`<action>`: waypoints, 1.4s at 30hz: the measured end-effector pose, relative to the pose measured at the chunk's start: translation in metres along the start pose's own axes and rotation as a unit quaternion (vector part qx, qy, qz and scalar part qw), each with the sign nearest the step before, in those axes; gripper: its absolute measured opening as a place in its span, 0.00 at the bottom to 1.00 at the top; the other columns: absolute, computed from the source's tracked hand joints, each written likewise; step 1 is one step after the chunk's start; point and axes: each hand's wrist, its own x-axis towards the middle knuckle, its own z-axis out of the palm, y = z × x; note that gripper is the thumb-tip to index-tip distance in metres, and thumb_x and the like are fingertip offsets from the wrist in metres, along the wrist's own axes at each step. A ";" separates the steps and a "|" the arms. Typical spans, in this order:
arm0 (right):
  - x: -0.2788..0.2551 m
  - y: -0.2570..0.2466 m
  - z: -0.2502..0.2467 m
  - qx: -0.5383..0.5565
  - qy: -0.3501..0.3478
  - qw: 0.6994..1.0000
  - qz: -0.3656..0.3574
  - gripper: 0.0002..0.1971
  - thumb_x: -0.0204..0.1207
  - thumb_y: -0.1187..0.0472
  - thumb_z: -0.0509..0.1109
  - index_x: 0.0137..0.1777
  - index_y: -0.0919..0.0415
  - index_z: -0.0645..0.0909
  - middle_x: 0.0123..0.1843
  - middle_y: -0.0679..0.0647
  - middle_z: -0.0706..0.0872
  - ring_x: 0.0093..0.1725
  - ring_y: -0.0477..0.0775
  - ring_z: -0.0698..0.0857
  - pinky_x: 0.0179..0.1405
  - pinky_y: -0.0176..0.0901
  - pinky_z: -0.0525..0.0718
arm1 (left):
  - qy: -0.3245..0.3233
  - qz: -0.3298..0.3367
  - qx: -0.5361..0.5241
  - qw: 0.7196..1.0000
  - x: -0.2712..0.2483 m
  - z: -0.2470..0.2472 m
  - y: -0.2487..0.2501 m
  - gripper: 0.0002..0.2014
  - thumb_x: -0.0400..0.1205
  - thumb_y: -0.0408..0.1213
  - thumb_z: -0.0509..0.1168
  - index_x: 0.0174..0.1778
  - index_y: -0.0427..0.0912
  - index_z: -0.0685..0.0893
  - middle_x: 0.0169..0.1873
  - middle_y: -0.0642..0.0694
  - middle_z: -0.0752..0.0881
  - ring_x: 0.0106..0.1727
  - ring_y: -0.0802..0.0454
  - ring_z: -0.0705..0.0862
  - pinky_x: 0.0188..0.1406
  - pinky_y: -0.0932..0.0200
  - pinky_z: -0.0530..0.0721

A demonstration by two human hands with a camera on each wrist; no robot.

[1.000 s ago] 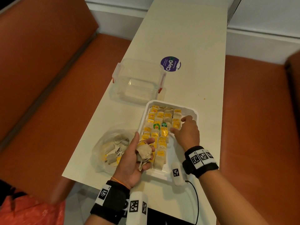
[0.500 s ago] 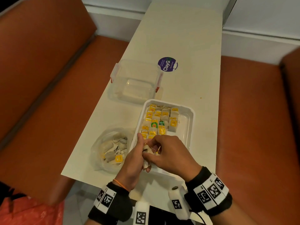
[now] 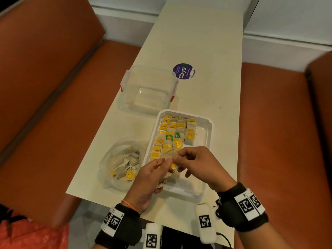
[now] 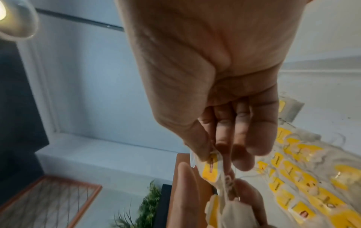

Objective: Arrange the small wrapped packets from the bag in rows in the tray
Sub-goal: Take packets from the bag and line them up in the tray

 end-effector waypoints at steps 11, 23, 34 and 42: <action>0.003 0.015 0.000 0.191 0.003 0.981 0.042 0.09 0.84 0.59 0.74 0.55 0.64 0.91 0.49 0.60 0.94 0.45 0.55 0.92 0.42 0.46 0.89 | 0.020 0.001 0.033 0.999 0.006 0.003 -0.004 0.16 0.74 0.43 0.83 0.56 0.44 0.93 0.32 0.49 0.83 0.27 0.56 0.72 0.24 0.62 0.67; 0.000 0.003 -0.028 0.077 -0.080 0.994 0.013 0.07 0.85 0.61 0.74 0.55 0.65 0.88 0.43 0.62 0.91 0.42 0.57 0.92 0.40 0.46 0.89 | 0.043 0.015 0.031 0.998 0.008 -0.013 0.011 0.22 0.75 0.58 0.76 0.54 0.44 0.95 0.32 0.48 0.79 0.28 0.54 0.67 0.24 0.61 0.62; -0.003 -0.012 -0.028 -0.339 -0.180 0.923 -0.038 0.20 0.76 0.59 0.83 0.64 0.47 0.82 0.48 0.47 0.90 0.43 0.45 0.87 0.46 0.40 0.86 | -0.108 0.026 0.320 0.941 0.009 0.005 0.016 0.11 0.71 0.52 0.86 0.44 0.52 0.97 0.44 0.54 0.95 0.43 0.63 0.87 0.47 0.63 0.84; -0.002 -0.001 -0.041 -0.171 -0.114 0.979 -0.007 0.29 0.66 0.58 0.90 0.66 0.44 0.84 0.50 0.47 0.91 0.45 0.45 0.91 0.50 0.40 0.90 | -0.020 0.071 0.216 0.974 0.012 0.012 0.005 0.09 0.79 0.49 0.80 0.41 0.47 0.97 0.37 0.50 0.93 0.36 0.61 0.85 0.35 0.70 0.81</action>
